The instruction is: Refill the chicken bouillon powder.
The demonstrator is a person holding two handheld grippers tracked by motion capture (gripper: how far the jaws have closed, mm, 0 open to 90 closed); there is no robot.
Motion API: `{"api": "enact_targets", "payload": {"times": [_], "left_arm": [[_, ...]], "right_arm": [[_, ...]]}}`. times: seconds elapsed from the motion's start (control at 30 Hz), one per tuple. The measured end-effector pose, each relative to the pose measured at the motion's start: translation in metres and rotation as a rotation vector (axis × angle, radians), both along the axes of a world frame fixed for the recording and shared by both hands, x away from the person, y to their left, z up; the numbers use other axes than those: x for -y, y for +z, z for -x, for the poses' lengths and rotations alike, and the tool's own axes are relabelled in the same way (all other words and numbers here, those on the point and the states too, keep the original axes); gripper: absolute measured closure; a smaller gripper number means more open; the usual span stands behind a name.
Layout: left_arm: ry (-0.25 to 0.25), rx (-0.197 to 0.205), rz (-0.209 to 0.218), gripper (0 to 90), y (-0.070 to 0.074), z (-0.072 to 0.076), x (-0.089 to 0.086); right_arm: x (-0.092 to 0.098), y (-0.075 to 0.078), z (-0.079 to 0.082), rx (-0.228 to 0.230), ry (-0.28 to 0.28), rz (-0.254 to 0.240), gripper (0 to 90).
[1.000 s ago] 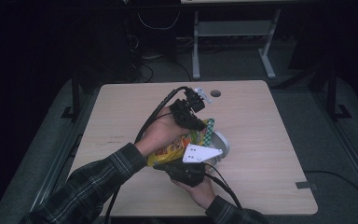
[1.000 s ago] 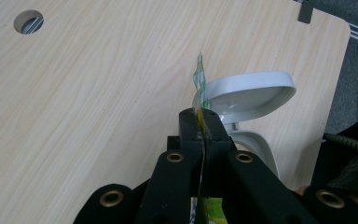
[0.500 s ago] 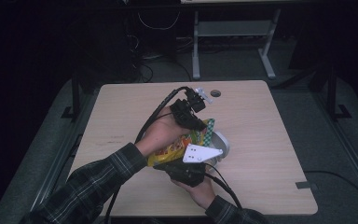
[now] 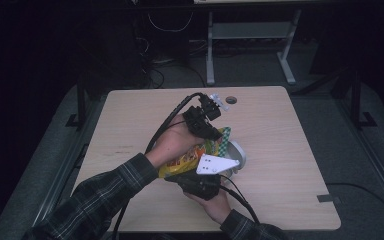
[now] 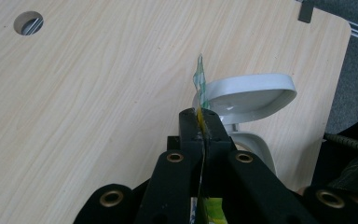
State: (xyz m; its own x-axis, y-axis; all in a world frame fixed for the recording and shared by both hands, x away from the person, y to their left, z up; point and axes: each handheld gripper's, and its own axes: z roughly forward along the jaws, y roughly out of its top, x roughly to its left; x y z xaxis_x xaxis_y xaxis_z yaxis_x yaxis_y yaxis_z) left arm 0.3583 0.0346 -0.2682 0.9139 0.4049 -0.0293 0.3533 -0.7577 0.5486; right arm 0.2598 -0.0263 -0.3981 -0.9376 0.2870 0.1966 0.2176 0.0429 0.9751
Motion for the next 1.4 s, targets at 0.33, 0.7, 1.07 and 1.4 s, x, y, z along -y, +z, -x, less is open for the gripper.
{"api": "enact_targets", "payload": {"times": [0.33,0.7,1.07,1.4], "left_arm": [[-0.003,0.002,-0.004,89.9,0.0004,0.0002,0.0002],[0.001,-0.001,0.009,89.9,0.0003,0.0004,-0.0001],[0.004,-0.003,0.004,89.9,-0.0025,0.0000,0.0008],[-0.001,0.003,-0.001,89.9,0.0011,0.0009,0.0018]], "right_arm": [[0.0000,0.0004,0.0000,0.000,0.000,-0.002,90.0],[0.0000,0.0010,-0.0001,0.003,0.000,0.000,90.0],[-0.0006,-0.0006,-0.0003,-0.002,0.003,-0.003,90.0],[0.0003,0.0001,-0.0001,-0.002,-0.003,-0.010,90.0]]}}
